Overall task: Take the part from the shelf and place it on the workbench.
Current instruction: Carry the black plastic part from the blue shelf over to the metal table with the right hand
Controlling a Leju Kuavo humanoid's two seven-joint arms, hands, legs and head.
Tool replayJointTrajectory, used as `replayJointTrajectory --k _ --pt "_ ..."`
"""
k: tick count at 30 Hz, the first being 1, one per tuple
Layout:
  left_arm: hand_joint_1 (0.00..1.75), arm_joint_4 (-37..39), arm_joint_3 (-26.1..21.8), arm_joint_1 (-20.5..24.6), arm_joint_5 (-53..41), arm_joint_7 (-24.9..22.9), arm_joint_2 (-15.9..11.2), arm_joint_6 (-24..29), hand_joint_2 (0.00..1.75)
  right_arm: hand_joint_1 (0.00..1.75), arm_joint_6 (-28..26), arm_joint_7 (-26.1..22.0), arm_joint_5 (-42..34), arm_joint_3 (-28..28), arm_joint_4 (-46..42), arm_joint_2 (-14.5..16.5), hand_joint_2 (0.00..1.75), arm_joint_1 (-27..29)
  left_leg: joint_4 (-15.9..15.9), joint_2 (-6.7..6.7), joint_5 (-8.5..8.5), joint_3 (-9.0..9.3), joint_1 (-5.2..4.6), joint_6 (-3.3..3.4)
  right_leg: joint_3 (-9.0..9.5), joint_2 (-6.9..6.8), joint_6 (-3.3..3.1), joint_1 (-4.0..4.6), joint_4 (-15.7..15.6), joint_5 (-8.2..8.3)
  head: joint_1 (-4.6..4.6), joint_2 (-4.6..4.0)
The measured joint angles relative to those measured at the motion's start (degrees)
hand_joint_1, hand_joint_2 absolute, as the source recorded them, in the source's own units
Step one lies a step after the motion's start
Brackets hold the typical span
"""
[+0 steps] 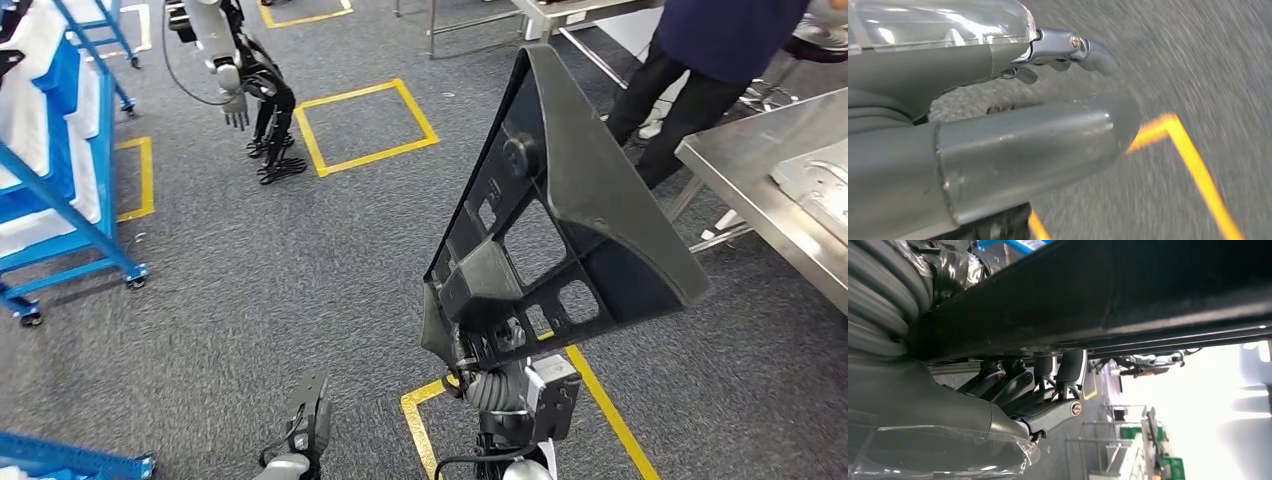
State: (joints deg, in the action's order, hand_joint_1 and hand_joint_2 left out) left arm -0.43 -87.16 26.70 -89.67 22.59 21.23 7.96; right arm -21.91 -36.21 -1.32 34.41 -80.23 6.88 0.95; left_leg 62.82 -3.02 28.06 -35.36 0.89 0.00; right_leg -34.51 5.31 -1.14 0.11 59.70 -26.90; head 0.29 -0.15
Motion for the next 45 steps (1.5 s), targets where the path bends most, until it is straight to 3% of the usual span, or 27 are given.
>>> replayJointTrajectory --k 2,4,6,8,10,11,13,15,17,19,20,22,24,26,27,28,30,31,32,34,35,37,39,41,42,43,45 --pt "0.00 0.0 1.6 0.6 -0.2 -0.3 -0.1 -0.9 0.00 1.75 0.3 -0.7 0.2 0.0 -2.4 -1.5 1.75 2.7 -2.9 -1.54 -0.36 1.32 0.04 0.27 -0.41 1.01 0.59 -0.20 0.2 -0.08 -0.01 0.00" --pt "0.00 0.1 2.8 0.7 -0.2 0.2 -0.1 -1.0 0.00 1.75 0.0 -1.4 0.0 0.0 -4.5 -3.1 1.75 5.4 -3.4 -0.38 -0.42 1.63 0.02 0.77 -0.68 1.92 1.21 -0.37 0.0 0.04 -0.02 0.00" --pt "0.00 0.1 4.0 0.7 -0.2 1.1 0.0 -0.9 0.00 1.75 -0.5 -1.6 -0.4 0.0 -6.4 -4.3 1.75 7.4 -4.1 1.16 -0.63 2.07 0.15 1.48 -1.36 -0.22 1.87 -0.14 1.4 -0.97 0.05 0.00" --pt "0.00 0.1 4.9 0.5 -0.3 1.5 -0.1 -0.9 0.00 1.75 -0.9 -1.7 -0.6 -0.1 -7.8 -5.0 1.75 8.3 -4.5 2.78 -0.58 2.42 0.15 1.96 -4.02 -3.69 2.54 -0.10 6.7 -3.87 0.15 0.00" --pt "0.00 0.1 5.5 0.2 -0.3 1.6 -0.2 -0.9 0.00 1.75 -0.9 -1.7 -0.6 -0.1 -8.7 -5.4 1.75 8.8 -4.5 4.58 -0.30 2.58 0.08 2.15 -7.43 -4.82 3.06 -0.49 13.0 -6.22 0.17 0.00" --pt "0.00 0.1 5.8 0.1 -0.3 1.6 -0.2 -0.9 0.00 1.75 -0.9 -1.7 -0.7 -0.1 -9.1 -5.7 1.75 9.1 -4.5 5.42 -0.14 2.69 0.07 2.14 -8.15 -5.02 3.21 -0.68 14.2 -6.05 0.17 0.00" --pt "0.00 0.2 6.2 0.0 -0.3 1.6 -0.2 -1.2 0.00 1.75 -1.0 -1.4 -0.7 -0.2 -9.9 -6.3 1.75 9.8 -4.5 6.89 0.26 3.13 0.07 1.99 -6.35 -5.69 3.21 -0.85 10.5 -2.95 0.19 0.00" --pt "0.00 0.2 7.0 0.0 -0.3 1.6 -0.2 -2.0 0.00 1.75 -1.3 -1.1 -0.7 -0.3 -10.6 -6.7 1.75 10.3 -4.4 8.07 0.74 3.71 -0.08 1.57 -2.57 -8.33 2.67 -0.30 3.2 0.22 0.19 0.00" --pt "0.00 0.2 7.8 0.3 -0.3 1.2 -0.2 -3.1 0.00 1.75 -2.0 -0.7 -0.5 -0.5 -11.5 -6.9 1.75 10.8 -4.5 9.13 1.13 4.08 -0.33 1.00 -0.88 -10.13 1.94 0.44 -0.3 0.88 0.15 0.00" --pt "0.00 0.2 8.5 0.6 -0.3 0.9 -0.1 -3.9 0.00 1.75 -2.7 -0.1 0.2 -0.8 -12.1 -6.9 1.75 11.5 -4.7 10.38 1.43 4.46 -0.48 0.48 -0.91 -9.06 1.34 0.61 -0.6 0.75 0.11 0.00" --pt "0.00 0.2 8.8 0.7 -0.3 0.9 0.0 -3.9 0.00 1.75 -3.0 0.1 0.8 -0.9 -12.3 -6.9 1.75 11.8 -4.5 10.07 1.75 4.63 -0.43 0.19 -0.77 -8.36 1.06 0.45 -0.9 0.83 0.13 0.00" --pt "0.00 0.1 9.1 -0.5 0.5 0.6 -0.4 -1.8 0.00 1.75 -3.2 0.0 1.7 -1.1 -12.5 -6.9 1.75 12.0 -2.0 7.26 3.57 3.85 -0.30 -0.23 -0.25 -7.04 0.36 -0.06 -1.5 1.00 0.09 0.00" --pt "0.00 -0.8 8.9 -5.4 2.4 2.2 -2.7 -0.2 0.00 1.75 -3.2 -1.3 1.5 -1.1 -12.4 -6.9 1.75 11.9 4.9 4.23 6.85 0.86 -0.15 -0.41 0.22 -5.07 -0.30 -0.29 -1.6 0.85 0.08 0.00" --pt "0.00 -3.1 8.2 -12.9 3.7 5.0 -6.7 -3.6 0.00 1.75 -3.9 -2.8 1.0 -1.1 -12.1 -7.0 1.75 12.1 10.8 3.53 8.43 -2.16 -0.10 -0.50 0.61 -1.93 -0.73 -0.25 -1.4 0.51 0.07 0.00" --pt "0.00 -4.4 7.9 -16.3 3.8 5.8 -8.7 -5.7 0.00 1.75 -4.4 -3.2 1.0 -1.3 -12.0 -7.1 1.75 12.3 10.9 3.29 7.53 -2.73 -0.11 -0.44 0.70 -0.44 -0.74 -0.19 -1.1 0.31 0.05 0.00" --pt "0.00 -5.6 7.6 -18.5 3.8 6.1 -10.2 -6.9 0.00 1.75 -5.1 -3.3 1.3 -1.5 -12.0 -7.1 1.75 12.6 8.9 2.85 5.60 -2.53 -0.19 -0.26 0.76 0.61 -0.64 -0.17 -0.8 0.07 0.02 0.00" --pt "0.00 -7.2 7.4 -20.1 3.2 5.8 -11.8 -6.8 0.00 1.75 -6.5 -3.1 2.9 -1.8 -12.1 -7.1 1.75 12.9 1.8 0.55 1.29 -0.61 -0.33 0.30 0.73 1.40 -0.22 -0.10 -0.3 -0.49 -0.01 0.00" --pt "0.00 -7.7 7.4 -20.1 2.9 5.4 -12.1 -6.4 0.00 1.75 -7.3 -2.7 4.2 -1.9 -12.2 -7.0 1.75 13.0 -1.0 -0.49 0.07 0.31 -0.35 0.55 0.68 1.50 -0.01 -0.08 0.0 -0.76 0.01 0.00" --pt "0.00 -8.0 7.4 -20.2 2.6 5.1 -12.1 -5.9 0.00 1.75 -8.1 -2.4 5.5 -1.9 -12.5 -6.9 1.75 13.1 -2.5 -1.20 -0.39 0.89 -0.36 0.73 0.60 1.67 0.17 -0.08 0.1 -0.94 0.02 0.00" --pt "0.00 -8.4 7.4 -20.7 2.3 4.6 -12.0 -5.0 0.00 1.75 -9.3 -1.6 7.8 -1.9 -13.2 -6.8 1.75 13.4 -3.1 -0.52 -0.39 1.23 -0.31 1.11 0.49 2.55 0.51 -0.07 0.1 -1.00 0.03 0.00" --pt "0.00 -8.5 7.4 -20.9 2.2 4.5 -11.8 -4.8 0.00 1.75 -9.7 -1.3 8.4 -1.9 -13.6 -6.8 1.75 13.6 -3.2 0.16 -0.47 1.33 -0.21 1.37 0.47 2.37 0.69 0.02 0.2 -1.08 0.03 0.00" --pt "0.00 -8.8 7.4 -21.2 2.2 4.5 -11.6 -4.4 0.00 1.75 -10.2 -1.0 9.0 -1.9 -14.1 -6.8 1.75 13.9 -3.6 1.69 -0.58 1.51 0.06 2.02 -0.54 -0.57 1.29 0.35 2.6 -2.81 0.09 0.00" --pt "0.00 -9.0 7.4 -21.5 2.2 4.5 -11.5 -4.2 0.00 1.75 -10.3 -0.9 9.2 -1.9 -14.4 -6.8 1.75 14.0 -3.6 3.30 -0.44 1.62 0.05 2.44 -3.57 -4.13 1.92 0.23 9.1 -6.52 0.13 0.00" --pt "0.00 -9.1 7.4 -21.7 2.2 4.5 -11.6 -4.2 0.00 1.75 -10.2 -0.8 9.3 -1.9 -14.4 -6.8 1.75 14.1 -3.6 5.04 -0.22 1.70 0.01 2.48 -6.54 -4.97 2.35 -0.28 15.0 -8.70 0.13 0.00" --pt "0.00 -9.2 7.4 -21.8 2.2 4.5 -11.6 -4.1 0.00 1.75 -10.2 -0.8 9.3 -1.9 -14.4 -6.8 1.75 14.2 -3.6 5.87 -0.10 1.78 0.01 2.42 -6.74 -5.14 2.47 -0.49 15.4 -8.22 0.13 0.00" --pt "0.00 -9.3 7.4 -21.8 2.2 4.4 -11.6 -4.1 0.00 1.75 -10.2 -0.7 9.4 -1.9 -14.4 -6.8 1.75 14.2 -3.6 6.63 0.03 1.94 0.00 2.33 -5.74 -5.42 2.49 -0.64 13.5 -6.78 0.13 0.00" --pt "0.00 -9.4 7.4 -21.8 2.2 4.4 -11.6 -4.1 0.00 1.75 -10.3 -0.7 9.4 -1.9 -14.5 -6.8 1.75 14.2 -3.6 7.92 0.34 2.51 -0.04 2.06 -1.33 -7.63 2.00 -0.43 5.6 -3.16 0.12 0.00"
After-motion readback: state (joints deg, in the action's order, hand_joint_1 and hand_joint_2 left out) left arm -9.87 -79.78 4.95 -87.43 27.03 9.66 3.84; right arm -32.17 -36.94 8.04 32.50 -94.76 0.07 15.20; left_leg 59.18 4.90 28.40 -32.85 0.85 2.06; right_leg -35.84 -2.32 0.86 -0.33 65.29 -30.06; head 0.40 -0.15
